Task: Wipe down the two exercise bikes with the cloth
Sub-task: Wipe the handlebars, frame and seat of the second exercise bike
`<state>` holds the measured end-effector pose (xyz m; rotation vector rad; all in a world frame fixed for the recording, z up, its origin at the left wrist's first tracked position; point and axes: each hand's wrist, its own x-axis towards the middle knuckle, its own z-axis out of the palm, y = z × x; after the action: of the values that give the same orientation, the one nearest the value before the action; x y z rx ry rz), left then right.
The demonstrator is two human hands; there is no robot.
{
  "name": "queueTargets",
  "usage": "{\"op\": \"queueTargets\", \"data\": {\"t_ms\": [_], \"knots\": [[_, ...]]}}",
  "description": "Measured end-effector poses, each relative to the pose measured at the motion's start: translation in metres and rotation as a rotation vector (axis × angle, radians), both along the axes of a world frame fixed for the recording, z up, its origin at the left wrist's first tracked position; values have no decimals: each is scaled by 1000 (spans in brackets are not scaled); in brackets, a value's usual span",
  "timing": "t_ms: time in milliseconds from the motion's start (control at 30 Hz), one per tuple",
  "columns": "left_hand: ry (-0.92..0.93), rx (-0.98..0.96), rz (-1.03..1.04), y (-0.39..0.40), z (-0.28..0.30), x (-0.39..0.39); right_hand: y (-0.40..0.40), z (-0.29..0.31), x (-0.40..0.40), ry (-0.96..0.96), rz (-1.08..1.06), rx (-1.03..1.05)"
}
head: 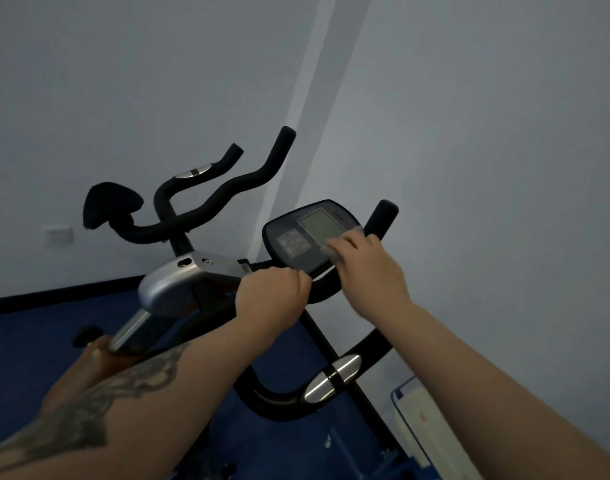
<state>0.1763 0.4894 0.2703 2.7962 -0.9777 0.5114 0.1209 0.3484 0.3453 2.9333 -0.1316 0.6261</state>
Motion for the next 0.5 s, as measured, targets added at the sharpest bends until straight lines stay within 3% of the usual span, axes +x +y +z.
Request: {"op": "queueTargets", "data": {"t_ms": [133,267,300,367,500], "knots": [[34,-43,13,-1,-2,4,42,-34,-8,90,-14,-20],[288,-386,39,11,6,10,21,-4,1,60,-9,303],[322,-397,38,16,7,10,17,-2,1,26,-58,325],[315,-271,17,27,6,9,34,-12,-6,20,-123,334],[407,-52,51,55,-8,4,62,-38,-19,45,65,368]]}}
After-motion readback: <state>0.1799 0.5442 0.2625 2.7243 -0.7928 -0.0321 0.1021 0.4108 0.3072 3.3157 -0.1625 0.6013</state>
